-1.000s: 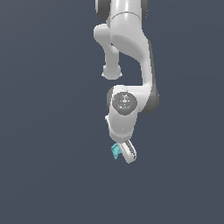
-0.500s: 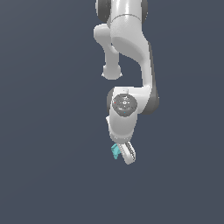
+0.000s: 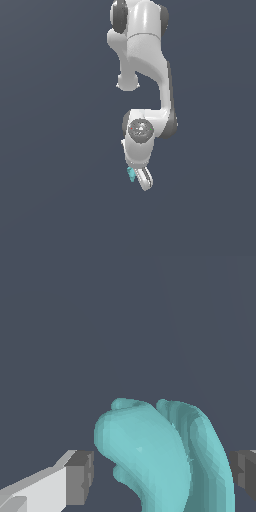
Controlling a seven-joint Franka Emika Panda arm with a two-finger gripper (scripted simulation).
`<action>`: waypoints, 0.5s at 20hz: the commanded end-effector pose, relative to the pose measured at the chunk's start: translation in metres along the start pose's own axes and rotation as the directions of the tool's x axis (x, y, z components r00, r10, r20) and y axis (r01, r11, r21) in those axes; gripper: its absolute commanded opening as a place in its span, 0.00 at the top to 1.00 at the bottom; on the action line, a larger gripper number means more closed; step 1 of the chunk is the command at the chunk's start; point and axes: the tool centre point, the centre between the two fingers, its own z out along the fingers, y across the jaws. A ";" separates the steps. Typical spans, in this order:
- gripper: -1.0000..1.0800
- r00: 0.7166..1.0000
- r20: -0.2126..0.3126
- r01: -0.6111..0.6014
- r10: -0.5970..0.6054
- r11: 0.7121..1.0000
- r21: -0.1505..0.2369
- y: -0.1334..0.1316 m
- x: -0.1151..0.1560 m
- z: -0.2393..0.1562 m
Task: Pick up the object and move it to a goal position.
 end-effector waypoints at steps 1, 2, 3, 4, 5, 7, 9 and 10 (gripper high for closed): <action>0.04 1.000 -0.001 0.000 0.000 1.000 0.002 -0.001 0.000 0.004; 0.04 1.000 -0.001 0.000 0.000 1.000 0.002 -0.001 0.001 0.004; 0.04 1.000 -0.001 0.000 0.000 1.000 0.002 -0.002 0.000 0.003; 0.04 1.000 -0.001 0.000 0.000 1.000 0.002 -0.002 0.000 0.003; 1.00 1.000 -0.001 0.000 0.000 1.000 0.002 -0.002 0.000 0.003; 1.00 1.000 -0.001 0.000 0.000 1.000 0.002 -0.002 0.000 0.003; 1.00 1.000 -0.001 0.000 0.000 1.000 0.002 -0.002 0.000 0.003; 1.00 1.000 -0.001 0.000 0.000 1.000 0.002 -0.002 0.000 0.003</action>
